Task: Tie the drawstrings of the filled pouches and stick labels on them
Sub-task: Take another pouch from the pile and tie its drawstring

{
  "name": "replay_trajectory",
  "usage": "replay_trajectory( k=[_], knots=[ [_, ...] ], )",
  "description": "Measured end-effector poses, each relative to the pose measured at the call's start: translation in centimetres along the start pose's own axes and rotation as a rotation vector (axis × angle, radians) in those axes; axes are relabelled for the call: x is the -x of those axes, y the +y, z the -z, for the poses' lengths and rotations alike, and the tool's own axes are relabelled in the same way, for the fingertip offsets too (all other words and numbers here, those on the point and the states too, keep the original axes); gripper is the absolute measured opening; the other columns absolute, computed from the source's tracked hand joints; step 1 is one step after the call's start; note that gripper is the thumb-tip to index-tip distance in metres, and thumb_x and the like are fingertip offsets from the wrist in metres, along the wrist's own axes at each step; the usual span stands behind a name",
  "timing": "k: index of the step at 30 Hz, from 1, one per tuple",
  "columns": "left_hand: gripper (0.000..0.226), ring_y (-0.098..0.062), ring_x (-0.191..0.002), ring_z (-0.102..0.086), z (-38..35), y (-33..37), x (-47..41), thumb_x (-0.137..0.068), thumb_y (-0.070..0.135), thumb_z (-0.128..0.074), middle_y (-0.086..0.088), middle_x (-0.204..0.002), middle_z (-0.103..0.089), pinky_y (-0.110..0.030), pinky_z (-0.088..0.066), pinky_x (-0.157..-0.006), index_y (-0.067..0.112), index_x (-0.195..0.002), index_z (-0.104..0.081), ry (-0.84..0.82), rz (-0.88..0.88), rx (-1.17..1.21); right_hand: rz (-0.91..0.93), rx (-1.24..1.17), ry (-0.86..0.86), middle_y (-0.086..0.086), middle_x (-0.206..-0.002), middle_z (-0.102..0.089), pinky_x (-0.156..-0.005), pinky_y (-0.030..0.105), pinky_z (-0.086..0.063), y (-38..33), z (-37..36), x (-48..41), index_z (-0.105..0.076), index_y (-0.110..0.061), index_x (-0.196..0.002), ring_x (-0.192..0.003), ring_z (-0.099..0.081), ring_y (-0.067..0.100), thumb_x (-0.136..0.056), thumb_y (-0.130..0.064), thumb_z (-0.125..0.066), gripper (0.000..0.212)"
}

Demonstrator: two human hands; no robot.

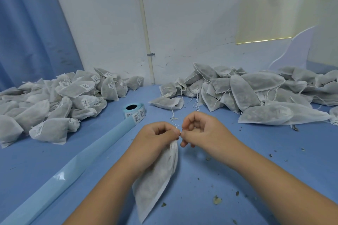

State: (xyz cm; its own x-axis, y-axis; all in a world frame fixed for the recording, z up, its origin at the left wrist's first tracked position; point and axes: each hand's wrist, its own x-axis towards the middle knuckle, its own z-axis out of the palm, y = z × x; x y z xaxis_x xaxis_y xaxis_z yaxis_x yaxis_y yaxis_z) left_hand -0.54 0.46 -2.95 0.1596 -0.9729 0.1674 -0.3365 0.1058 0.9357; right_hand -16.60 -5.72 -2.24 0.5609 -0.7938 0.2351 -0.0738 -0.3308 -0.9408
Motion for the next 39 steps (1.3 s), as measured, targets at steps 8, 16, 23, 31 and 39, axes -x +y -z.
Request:
replay_trajectory(
  k=[8,16,23,31,39],
  knots=[
    [0.023,-0.004,-0.071,-0.058,0.09,0.1,0.05,-0.09,0.032,-0.067,0.013,-0.074,-0.067,-0.025,-0.042,-0.074,0.028,-0.067,-0.067,-0.032,-0.034,-0.131,0.195,0.398,0.13,-0.011,-0.067,-0.064,-0.055,0.01,-0.039,0.18,-0.71,0.39,-0.073,-0.024,-0.084,-0.059,-0.054,0.003,-0.075,-0.006,-0.062,0.022],
    [0.022,-0.004,-0.052,-0.04,0.45,0.11,0.13,-0.092,0.027,-0.066,0.016,-0.055,-0.051,-0.013,-0.032,-0.052,0.015,-0.074,-0.065,-0.018,-0.047,-0.251,0.214,0.593,0.122,-0.011,-0.067,-0.059,-0.061,0.011,-0.039,0.6,-0.95,0.23,-0.076,-0.024,-0.08,-0.067,-0.052,-0.004,-0.078,-0.015,-0.063,0.015],
    [0.022,0.001,-0.048,-0.042,0.14,0.08,0.1,-0.091,0.027,-0.068,0.022,-0.049,-0.051,-0.01,-0.032,-0.051,0.018,-0.07,-0.064,0.072,-0.093,-0.312,0.109,0.511,0.06,-0.017,-0.051,-0.053,-0.051,0.009,-0.037,0.93,-0.72,0.04,-0.069,-0.019,-0.073,-0.051,-0.048,-0.005,-0.087,-0.019,-0.061,0.016],
    [0.018,0.0,-0.047,-0.041,-0.07,0.21,0.25,-0.089,0.024,-0.069,0.019,-0.048,-0.05,-0.01,-0.031,-0.05,0.018,-0.071,-0.071,0.118,-0.1,-0.27,-0.07,0.304,0.0,-0.016,-0.05,-0.059,-0.041,0.006,-0.032,0.49,-0.23,0.12,-0.072,-0.016,-0.076,-0.042,-0.052,-0.005,-0.086,-0.019,-0.06,0.016],
    [0.027,-0.001,-0.066,-0.056,-0.09,0.5,0.27,-0.091,0.027,-0.065,0.006,-0.073,-0.068,-0.012,-0.042,-0.063,0.034,-0.066,-0.07,0.059,-0.04,-0.185,-0.087,0.241,0.039,-0.012,-0.049,-0.059,-0.036,0.011,-0.032,0.05,-0.1,0.44,-0.073,-0.018,-0.069,-0.039,-0.05,-0.003,-0.083,-0.022,-0.065,0.016]
  ],
)
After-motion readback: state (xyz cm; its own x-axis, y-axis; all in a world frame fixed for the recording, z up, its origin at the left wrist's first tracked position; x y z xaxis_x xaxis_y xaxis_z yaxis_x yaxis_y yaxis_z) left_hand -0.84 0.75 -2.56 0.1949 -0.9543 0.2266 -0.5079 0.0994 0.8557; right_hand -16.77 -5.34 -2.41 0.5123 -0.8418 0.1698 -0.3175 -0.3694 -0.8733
